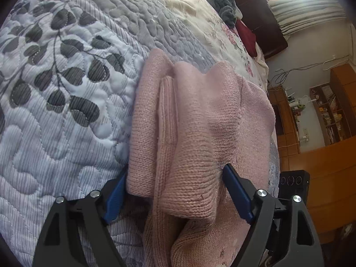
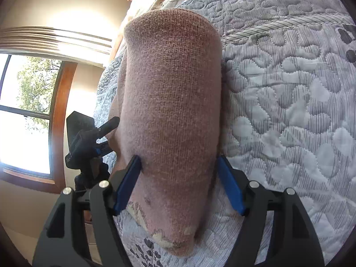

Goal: Fold small clothes

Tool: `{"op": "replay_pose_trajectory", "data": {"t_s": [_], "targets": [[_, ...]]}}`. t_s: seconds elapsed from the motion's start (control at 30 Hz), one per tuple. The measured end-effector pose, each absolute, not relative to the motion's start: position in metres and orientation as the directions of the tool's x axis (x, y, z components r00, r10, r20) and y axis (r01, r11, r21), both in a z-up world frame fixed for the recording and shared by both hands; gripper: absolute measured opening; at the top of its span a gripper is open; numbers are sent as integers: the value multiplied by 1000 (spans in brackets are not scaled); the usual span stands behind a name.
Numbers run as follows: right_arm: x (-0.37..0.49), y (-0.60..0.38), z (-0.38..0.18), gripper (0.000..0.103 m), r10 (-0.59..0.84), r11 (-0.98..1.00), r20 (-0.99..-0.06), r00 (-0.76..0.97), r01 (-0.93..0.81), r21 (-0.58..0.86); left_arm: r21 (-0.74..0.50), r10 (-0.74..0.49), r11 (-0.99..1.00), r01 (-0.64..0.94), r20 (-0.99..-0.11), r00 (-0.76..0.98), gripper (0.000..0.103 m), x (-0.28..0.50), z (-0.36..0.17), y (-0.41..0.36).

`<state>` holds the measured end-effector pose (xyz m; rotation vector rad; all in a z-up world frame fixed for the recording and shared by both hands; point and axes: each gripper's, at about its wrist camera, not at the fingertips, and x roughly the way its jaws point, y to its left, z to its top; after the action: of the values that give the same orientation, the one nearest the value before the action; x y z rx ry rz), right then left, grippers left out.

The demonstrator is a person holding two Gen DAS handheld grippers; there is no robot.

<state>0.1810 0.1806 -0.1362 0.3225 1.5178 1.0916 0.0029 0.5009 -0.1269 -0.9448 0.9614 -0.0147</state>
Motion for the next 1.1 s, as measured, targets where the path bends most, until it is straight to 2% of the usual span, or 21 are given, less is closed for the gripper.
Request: {"op": "replay_pose_trajectory", "data": {"t_s": [0.07,0.13,0.2,0.23,0.27,0.3,0.33,0.4,0.63,0.8,0.93,1.1], "targets": [[183,188,-143,80,737,511,-607,-297,-344,788,-701,-424,621,-350,-677,602,84,5,-126,493],[185,195,-149,82,745,503,-595,-301,-333,798,-711,-437,619,-333,-665,606,83,6,-126,487],[187,199,-153,81,755,499,-582,-302,-312,809,-714,-431,614,-337,-661,614,72,7,-127,486],[187,199,-153,77,759,497,-577,-301,-304,813,-733,-450,591,-336,-646,617,55,9,-130,487],[187,197,-152,67,762,495,-575,-297,-305,814,-767,-478,549,-333,-615,627,49,9,-135,488],[188,193,-150,57,769,485,-565,-299,-302,821,-787,-486,519,-333,-592,643,47,8,-137,489],[191,187,-147,53,780,470,-548,-301,-295,832,-791,-482,515,-331,-586,651,46,6,-137,487],[188,177,-135,46,789,452,-538,-296,-312,836,-791,-473,525,-314,-578,665,44,4,-130,480],[172,102,-79,45,804,430,-536,-259,-370,824,-830,-526,526,-188,-490,695,42,-8,-82,415],[155,20,-49,46,778,479,-587,-224,-392,785,-809,-559,575,-122,-497,663,42,-16,-60,334],[139,-39,-55,46,748,543,-632,-204,-361,759,-814,-589,567,-124,-506,630,42,-23,-72,282],[127,-65,-101,49,699,618,-687,-199,-314,720,-782,-571,599,-175,-570,591,43,-34,-110,247]]}}
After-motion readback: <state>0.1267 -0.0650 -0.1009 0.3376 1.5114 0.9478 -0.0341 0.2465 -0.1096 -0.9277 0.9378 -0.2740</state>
